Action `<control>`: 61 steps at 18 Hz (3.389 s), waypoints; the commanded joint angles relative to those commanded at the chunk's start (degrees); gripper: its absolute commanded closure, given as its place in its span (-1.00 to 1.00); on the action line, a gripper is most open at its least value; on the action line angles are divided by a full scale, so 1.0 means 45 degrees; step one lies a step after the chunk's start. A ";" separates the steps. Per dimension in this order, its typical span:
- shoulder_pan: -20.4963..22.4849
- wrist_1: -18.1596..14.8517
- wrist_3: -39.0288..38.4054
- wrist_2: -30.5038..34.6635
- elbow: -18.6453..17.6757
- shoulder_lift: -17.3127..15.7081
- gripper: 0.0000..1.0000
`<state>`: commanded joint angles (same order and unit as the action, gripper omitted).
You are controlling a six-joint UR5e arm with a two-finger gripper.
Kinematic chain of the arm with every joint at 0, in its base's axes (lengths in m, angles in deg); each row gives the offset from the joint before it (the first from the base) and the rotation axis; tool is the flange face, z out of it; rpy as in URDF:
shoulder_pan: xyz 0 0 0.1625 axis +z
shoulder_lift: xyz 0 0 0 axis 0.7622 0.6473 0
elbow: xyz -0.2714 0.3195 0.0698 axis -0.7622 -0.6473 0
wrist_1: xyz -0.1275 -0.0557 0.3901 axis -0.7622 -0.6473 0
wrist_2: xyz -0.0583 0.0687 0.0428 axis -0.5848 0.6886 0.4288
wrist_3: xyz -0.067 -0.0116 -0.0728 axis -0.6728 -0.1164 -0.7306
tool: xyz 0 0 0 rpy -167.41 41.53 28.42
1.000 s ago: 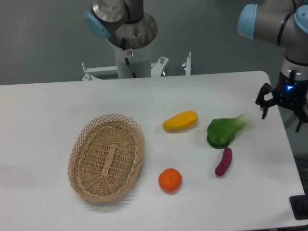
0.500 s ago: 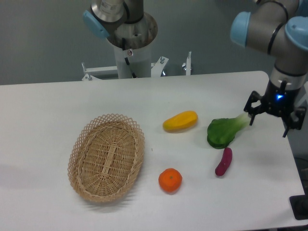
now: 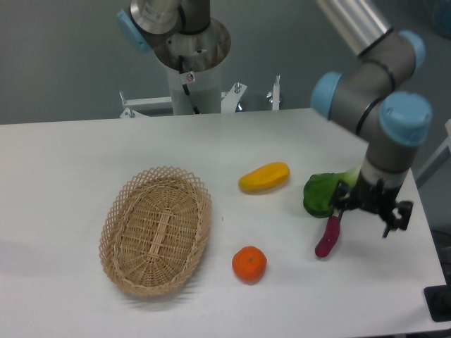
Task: Pick up the sweet potato from the table
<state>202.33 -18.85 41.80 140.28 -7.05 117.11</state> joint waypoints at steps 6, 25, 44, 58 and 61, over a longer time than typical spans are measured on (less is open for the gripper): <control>-0.0040 0.0119 0.1696 0.0039 -0.0993 -0.0017 -1.00; -0.0040 0.1486 0.2051 0.0039 -0.2129 -0.0155 0.40; -0.0079 0.1271 0.1020 -0.2301 -0.1328 -0.2028 0.51; -0.1309 0.1213 -0.2324 -0.3223 -0.0644 -0.3104 0.51; -0.1309 0.1232 -0.2304 -0.3242 -0.0644 -0.3104 0.51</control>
<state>196.44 -13.30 31.43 125.69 -9.95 103.14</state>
